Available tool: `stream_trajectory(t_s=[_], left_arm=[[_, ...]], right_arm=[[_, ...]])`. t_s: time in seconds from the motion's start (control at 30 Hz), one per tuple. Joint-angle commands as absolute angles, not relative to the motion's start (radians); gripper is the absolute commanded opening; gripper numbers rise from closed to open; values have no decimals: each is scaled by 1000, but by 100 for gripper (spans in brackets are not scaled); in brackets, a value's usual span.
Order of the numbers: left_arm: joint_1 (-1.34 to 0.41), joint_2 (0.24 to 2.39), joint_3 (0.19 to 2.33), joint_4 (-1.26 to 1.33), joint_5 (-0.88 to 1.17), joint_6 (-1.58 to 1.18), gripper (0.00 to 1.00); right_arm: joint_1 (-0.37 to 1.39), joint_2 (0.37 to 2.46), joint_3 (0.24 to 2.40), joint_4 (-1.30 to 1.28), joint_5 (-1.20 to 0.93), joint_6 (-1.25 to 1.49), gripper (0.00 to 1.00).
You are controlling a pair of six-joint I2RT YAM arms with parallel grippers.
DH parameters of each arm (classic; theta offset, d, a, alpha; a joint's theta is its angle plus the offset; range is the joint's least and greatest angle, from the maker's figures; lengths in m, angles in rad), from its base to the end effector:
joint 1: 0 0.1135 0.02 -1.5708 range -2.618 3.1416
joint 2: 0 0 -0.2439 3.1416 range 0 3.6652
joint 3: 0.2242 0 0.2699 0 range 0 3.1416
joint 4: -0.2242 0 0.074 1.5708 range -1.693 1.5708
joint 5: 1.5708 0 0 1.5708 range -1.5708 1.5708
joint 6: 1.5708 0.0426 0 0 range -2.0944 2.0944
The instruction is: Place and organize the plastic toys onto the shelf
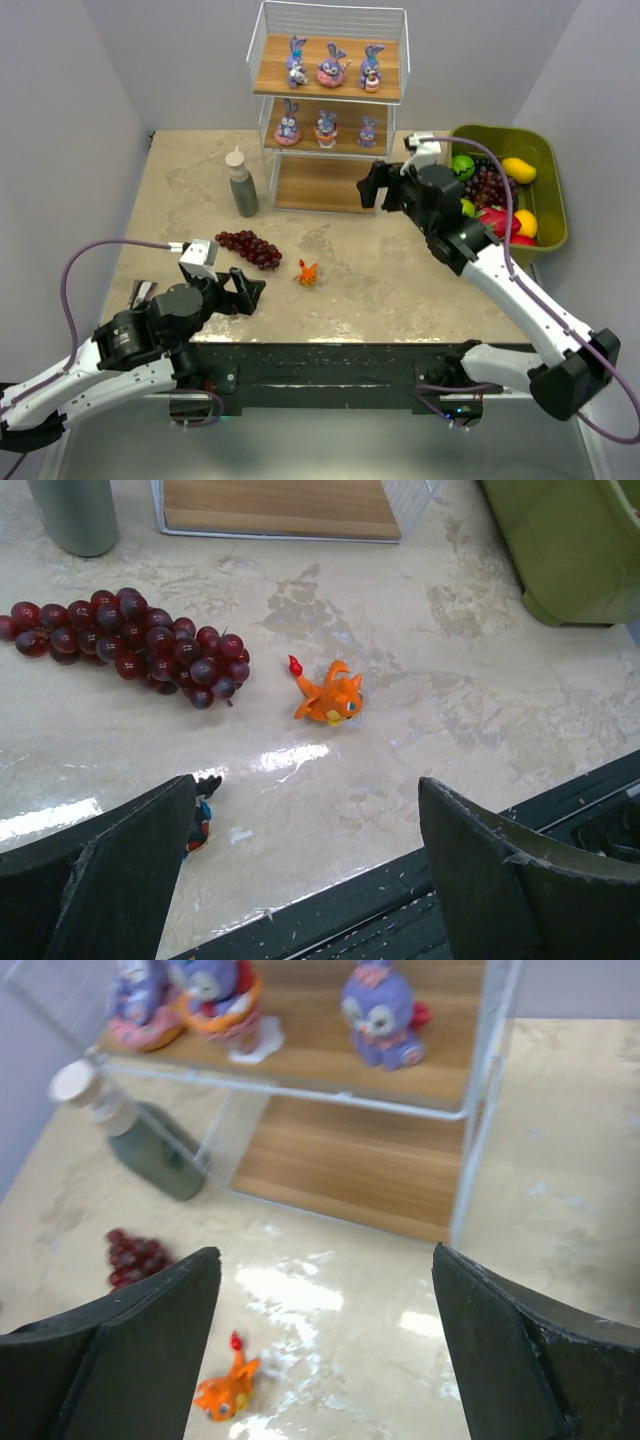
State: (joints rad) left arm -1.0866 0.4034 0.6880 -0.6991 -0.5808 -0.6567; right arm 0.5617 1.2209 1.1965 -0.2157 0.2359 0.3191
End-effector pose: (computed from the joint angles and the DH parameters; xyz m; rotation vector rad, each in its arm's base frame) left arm 0.0820 -0.1057 0.2966 0.0438 1.9591 -0.5907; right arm 0.2702 0.1583 0.3687 -0.0521 1.8226 0.4127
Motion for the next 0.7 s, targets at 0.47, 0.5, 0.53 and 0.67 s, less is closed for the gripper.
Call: stream_trajectory(t_s=[0.47, 0.5, 0.53, 0.67], left_arm=[[-1086, 382, 676, -684, -617, -703, 97], [-1086, 382, 676, -684, -618, -704, 97], [-1086, 385, 676, -686, -618, -704, 97], [-1086, 400, 678, -686, -618, -704, 97]], right_arm=[[850, 1064, 519, 340, -69, 393, 92], [885, 1071, 506, 379, -58, 385, 92], [900, 1075, 493, 397, -32, 379, 92], [940, 1120, 436, 514, -6, 325, 91]])
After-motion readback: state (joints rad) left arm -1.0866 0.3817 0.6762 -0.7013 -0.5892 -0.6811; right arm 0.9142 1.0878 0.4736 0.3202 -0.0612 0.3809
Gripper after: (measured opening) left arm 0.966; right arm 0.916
